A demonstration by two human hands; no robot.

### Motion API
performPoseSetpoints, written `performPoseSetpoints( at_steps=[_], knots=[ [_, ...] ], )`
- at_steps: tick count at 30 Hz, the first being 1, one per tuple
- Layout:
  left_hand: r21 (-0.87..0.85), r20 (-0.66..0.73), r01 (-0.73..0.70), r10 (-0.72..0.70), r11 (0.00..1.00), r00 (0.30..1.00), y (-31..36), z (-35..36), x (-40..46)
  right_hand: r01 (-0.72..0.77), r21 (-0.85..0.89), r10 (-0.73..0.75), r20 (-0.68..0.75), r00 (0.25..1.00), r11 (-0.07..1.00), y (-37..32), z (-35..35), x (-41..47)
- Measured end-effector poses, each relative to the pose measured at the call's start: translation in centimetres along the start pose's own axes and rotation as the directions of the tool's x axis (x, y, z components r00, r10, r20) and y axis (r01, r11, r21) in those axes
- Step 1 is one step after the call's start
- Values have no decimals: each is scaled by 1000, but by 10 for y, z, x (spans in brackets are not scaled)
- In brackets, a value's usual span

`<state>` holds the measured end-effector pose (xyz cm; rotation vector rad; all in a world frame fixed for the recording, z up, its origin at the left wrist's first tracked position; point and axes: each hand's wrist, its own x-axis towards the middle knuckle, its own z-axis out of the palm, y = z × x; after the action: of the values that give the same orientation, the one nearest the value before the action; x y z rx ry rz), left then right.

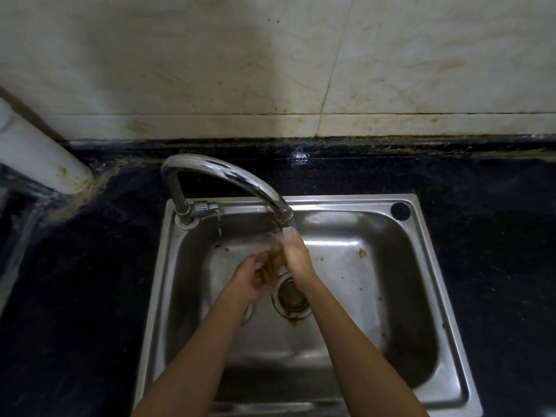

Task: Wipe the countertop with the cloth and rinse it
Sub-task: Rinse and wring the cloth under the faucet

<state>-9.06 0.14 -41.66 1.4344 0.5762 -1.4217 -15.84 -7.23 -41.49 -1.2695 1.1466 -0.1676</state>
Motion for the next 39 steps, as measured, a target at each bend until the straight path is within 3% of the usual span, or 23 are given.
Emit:
performPoseSetpoints(
  at_steps=[2, 5, 7, 9, 11, 12, 14, 16, 20, 22, 24, 28, 30, 33, 36, 39],
  knots=[
    [-15, 141, -39, 40, 999, 989, -4, 10, -10, 128, -193, -145, -74, 987, 973, 6, 13, -6],
    [-109, 226, -298, 316, 948, 921, -17, 15, -7, 338, -439, -424, -111, 899, 833, 9, 33, -31],
    [-67, 245, -461, 463, 885, 852, -27, 12, -15, 333, -490, -427, -90, 900, 806, 3, 44, -50],
    [-31, 361, -578, 548, 815, 754, -25, 12, -20, 323, -549, -499, -203, 843, 771, 2, 51, -55],
    [-13, 320, -319, 306, 948, 896, -16, 19, 0, 300, -547, -544, -360, 758, 781, 2, 44, -38],
    [-20, 271, -210, 207, 978, 940, -10, 25, 7, 242, -537, -484, -370, 793, 808, -1, 33, -21],
    [8, 192, -121, 118, 993, 974, -5, 35, 7, 55, -499, -274, -379, 884, 865, -5, 6, 8],
    [40, 121, -120, 115, 992, 986, -7, 43, 11, 17, -383, -195, -431, 881, 924, -5, -15, 21],
    [36, 64, -127, 125, 991, 990, -1, 39, 7, 117, -215, -199, -413, 889, 970, 1, 10, -12],
    [103, 24, -148, 147, 984, 989, 5, 31, 8, 264, -236, -339, -387, 857, 935, 11, 34, -34],
    [136, 36, -154, 150, 979, 988, 5, 29, 6, 311, -270, -401, -410, 819, 911, 15, 41, -36],
    [198, 58, -107, 97, 974, 994, -3, 42, 1, -7, -286, -147, -512, 847, 958, 6, -2, 6],
    [240, 126, -138, 110, 961, 986, -5, 46, 1, -78, -212, -46, -525, 850, 974, 5, -21, 22],
    [271, 202, -202, 150, 941, 968, 6, 49, -4, -171, 0, 159, -370, 915, 985, 11, -21, 35],
    [210, 188, -252, 214, 945, 959, 23, 48, -6, -315, 313, 340, -26, 940, 896, 17, -19, 41],
    [136, 57, -280, 275, 950, 960, 30, 36, -1, -309, 198, 300, 72, 951, 930, 9, -13, 30]
  ],
)
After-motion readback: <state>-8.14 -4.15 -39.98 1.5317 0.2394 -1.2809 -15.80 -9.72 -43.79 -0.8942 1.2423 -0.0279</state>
